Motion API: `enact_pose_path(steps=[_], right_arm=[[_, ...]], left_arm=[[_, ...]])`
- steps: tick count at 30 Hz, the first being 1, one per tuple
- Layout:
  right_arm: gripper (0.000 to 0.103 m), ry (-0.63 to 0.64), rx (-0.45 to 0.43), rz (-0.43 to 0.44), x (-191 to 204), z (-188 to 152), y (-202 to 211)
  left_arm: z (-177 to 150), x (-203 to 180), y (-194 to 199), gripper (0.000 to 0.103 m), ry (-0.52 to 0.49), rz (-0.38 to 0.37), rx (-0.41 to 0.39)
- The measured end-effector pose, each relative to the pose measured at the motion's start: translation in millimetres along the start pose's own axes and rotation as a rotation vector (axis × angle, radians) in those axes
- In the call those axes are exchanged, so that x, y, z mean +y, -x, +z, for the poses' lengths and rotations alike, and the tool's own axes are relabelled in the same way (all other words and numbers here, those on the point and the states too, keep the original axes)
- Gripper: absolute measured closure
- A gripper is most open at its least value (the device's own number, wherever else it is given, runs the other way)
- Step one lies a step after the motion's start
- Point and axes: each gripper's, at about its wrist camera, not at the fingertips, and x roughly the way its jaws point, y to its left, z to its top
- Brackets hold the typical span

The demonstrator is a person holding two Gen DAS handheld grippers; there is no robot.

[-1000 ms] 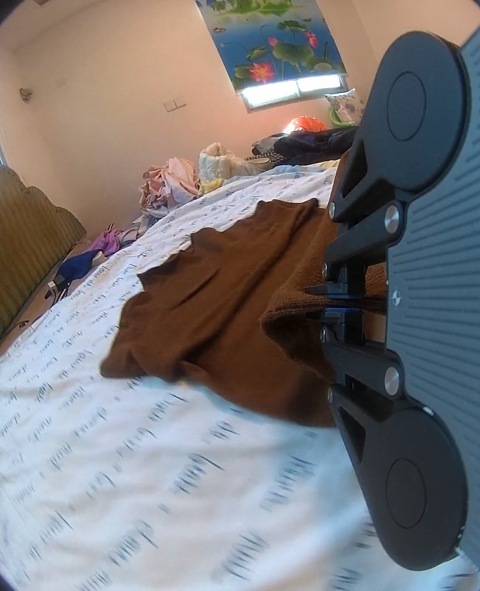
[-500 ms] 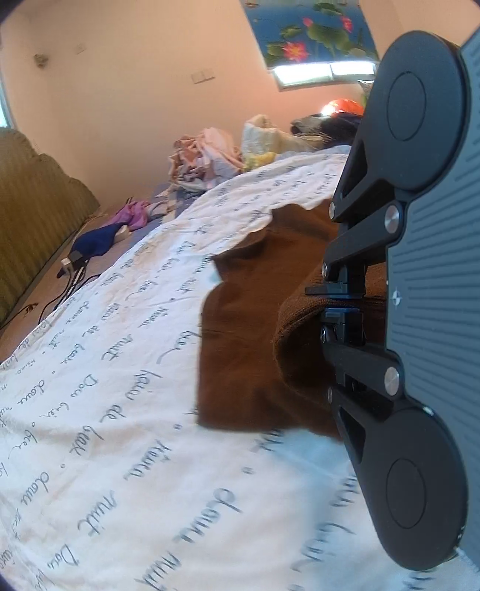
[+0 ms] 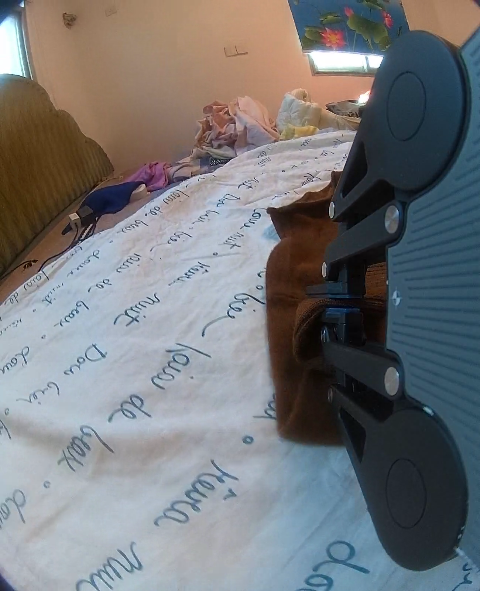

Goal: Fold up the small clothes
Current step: 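Lift the hem with both grippers and fold it toward the collar, then open both grippers and release the hem onto the sweater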

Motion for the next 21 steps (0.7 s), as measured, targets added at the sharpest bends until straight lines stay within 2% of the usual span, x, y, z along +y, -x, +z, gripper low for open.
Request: enact_pose_path(steps=[3, 6, 8, 9, 11, 12, 13, 14, 15, 16, 18, 21], right_arm=[[0.092, -0.020, -0.037, -0.019, -2.6, 6.5, -7.2], [0.091, 0.118, -0.034, -0.088, 14.6, 4.6, -14.7], [0.087, 0.220, -0.042, -0.121, 32.6, 2.0, -17.0], [0.082, 0.280, -0.057, -0.135, 41.5, -0.2, -15.9], [0.051, 0.361, -0.110, -0.162, 52.5, -2.6, -10.4], [0.015, 0.378, -0.133, -0.157, 54.8, -2.0, -7.0], [0.003, 0.385, -0.152, -0.142, 55.5, -1.9, -3.9], [0.005, 0.400, -0.158, -0.145, 56.1, -2.0, 1.4], [0.005, 0.430, -0.145, -0.161, 59.0, -3.8, 3.6], [0.005, 0.474, -0.140, -0.158, 62.4, -8.5, 6.3], [0.009, 0.574, -0.183, -0.151, 70.7, -25.2, 15.1], [0.010, 0.745, -0.185, -0.102, 82.9, -49.7, 19.0]], left_arm=[[8.7, -5.7, -14.6, 0.098, 0.005, 0.020, 0.006], [14.1, -12.4, -28.8, 0.096, -0.015, 0.052, 0.003], [17.0, -18.8, -34.8, 0.095, -0.048, 0.069, -0.003], [18.4, -22.7, -35.0, 0.085, -0.075, 0.079, -0.008], [20.4, -32.4, -29.5, 0.061, -0.116, 0.099, -0.054], [20.1, -38.3, -22.9, 0.030, -0.143, 0.101, -0.099], [19.1, -44.0, -15.8, 0.004, -0.172, 0.121, -0.142], [17.7, -50.7, -8.5, 0.001, -0.203, 0.160, -0.184], [15.8, -57.3, -1.3, 0.007, -0.250, 0.173, -0.201], [14.2, -61.7, 5.6, 0.012, -0.293, 0.169, -0.193], [4.7, -67.5, 21.8, 0.014, -0.325, 0.182, -0.200], [-20.2, -73.7, 36.8, 0.014, -0.395, 0.121, -0.168]])
